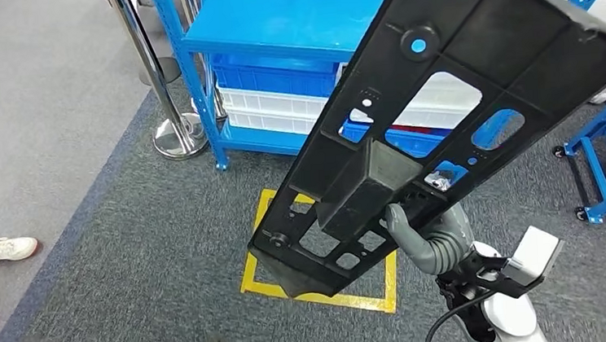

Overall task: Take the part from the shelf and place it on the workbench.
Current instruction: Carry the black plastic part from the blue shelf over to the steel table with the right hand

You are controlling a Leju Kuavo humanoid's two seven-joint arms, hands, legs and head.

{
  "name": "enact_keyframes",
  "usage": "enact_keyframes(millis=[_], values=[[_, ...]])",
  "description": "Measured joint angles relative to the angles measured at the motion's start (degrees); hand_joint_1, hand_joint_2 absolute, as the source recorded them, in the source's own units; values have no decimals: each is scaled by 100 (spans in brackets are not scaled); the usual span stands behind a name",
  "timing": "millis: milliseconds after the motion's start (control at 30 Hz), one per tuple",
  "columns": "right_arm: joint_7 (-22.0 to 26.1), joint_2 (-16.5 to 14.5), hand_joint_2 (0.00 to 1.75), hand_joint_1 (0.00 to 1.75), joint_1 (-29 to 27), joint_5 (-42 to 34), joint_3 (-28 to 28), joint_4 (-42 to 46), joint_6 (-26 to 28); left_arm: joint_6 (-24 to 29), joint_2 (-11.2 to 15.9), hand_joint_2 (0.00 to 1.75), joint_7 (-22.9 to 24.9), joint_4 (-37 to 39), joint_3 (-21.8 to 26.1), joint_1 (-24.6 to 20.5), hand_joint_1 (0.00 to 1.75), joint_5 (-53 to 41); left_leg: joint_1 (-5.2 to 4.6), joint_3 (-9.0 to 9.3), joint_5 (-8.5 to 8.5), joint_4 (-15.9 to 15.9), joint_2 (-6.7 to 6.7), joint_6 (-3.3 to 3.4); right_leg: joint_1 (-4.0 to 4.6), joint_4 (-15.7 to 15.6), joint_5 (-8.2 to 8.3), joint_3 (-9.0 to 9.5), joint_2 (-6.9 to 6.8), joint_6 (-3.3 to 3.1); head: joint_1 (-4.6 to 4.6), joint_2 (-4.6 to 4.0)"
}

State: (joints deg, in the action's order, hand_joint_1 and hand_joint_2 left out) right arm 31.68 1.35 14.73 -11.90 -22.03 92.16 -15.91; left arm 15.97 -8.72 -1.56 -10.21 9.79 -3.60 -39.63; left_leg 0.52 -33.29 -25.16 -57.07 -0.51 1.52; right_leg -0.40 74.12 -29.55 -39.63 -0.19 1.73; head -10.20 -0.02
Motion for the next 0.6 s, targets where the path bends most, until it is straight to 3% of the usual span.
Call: enact_keyframes(millis=[33,67,133,167,233,300,400,433,467,533,600], values=[[-6,1,175,175,-7,0,1,14,7,4,-1,175,-25,0,-1,0,0,-8,-2,-42,30,-8,1,-11,2,-285,198,228,2,-22,1,0],[-14,1,175,175,-10,1,3,34,16,10,-4,175,-47,0,-1,0,0,-19,-6,-75,58,-13,3,-27,16,-684,283,509,10,-62,1,0],[-26,1,175,175,-13,1,11,84,36,25,-13,175,-64,0,-2,-4,0,-40,-6,-115,124,-14,18,-84,48,-1421,200,970,30,-126,1,0],[-36,1,175,175,-16,1,19,102,45,30,-17,175,-65,0,-3,-6,0,-49,-1,-133,163,-6,28,-120,67,-1617,127,1076,36,-149,1,0],[-59,1,175,175,-25,0,32,117,63,32,-19,175,-65,0,-4,-4,0,-53,3,-171,201,1,55,-189,59,-1777,125,1114,0,-182,1,0],[-80,-1,175,175,-36,-3,39,122,75,33,-19,175,-66,0,-4,2,0,-56,-1,-305,4,-242,69,-241,17,-1890,157,1120,-67,-241,-3,0],[-92,-2,175,175,-72,-9,42,132,85,31,-17,175,-67,0,-4,9,0,-68,25,-743,-574,-1349,67,-315,-2,-1892,178,1066,-178,-289,-7,0],[-93,-2,175,175,-84,-9,42,132,86,30,-17,175,-66,0,-4,13,0,-72,35,-832,-645,-1625,65,-340,-2,-1870,178,1048,-218,-289,-7,0],[-93,-2,175,175,-92,-9,42,132,86,29,-16,175,-66,0,-4,16,0,-76,48,-829,-608,-1702,59,-362,-5,-1842,171,1034,-260,-284,-7,0],[-94,-2,175,175,-100,-3,42,132,79,29,-10,175,-65,0,-4,13,0,-91,72,-514,-275,-1192,-23,-390,-15,-1776,135,1019,-344,-253,-7,0],[-94,-1,175,175,-101,3,43,132,72,28,-8,175,-65,0,-5,-2,0,-105,32,-110,-51,-494,-229,-370,0,-1701,82,1002,-421,-193,-6,0]])
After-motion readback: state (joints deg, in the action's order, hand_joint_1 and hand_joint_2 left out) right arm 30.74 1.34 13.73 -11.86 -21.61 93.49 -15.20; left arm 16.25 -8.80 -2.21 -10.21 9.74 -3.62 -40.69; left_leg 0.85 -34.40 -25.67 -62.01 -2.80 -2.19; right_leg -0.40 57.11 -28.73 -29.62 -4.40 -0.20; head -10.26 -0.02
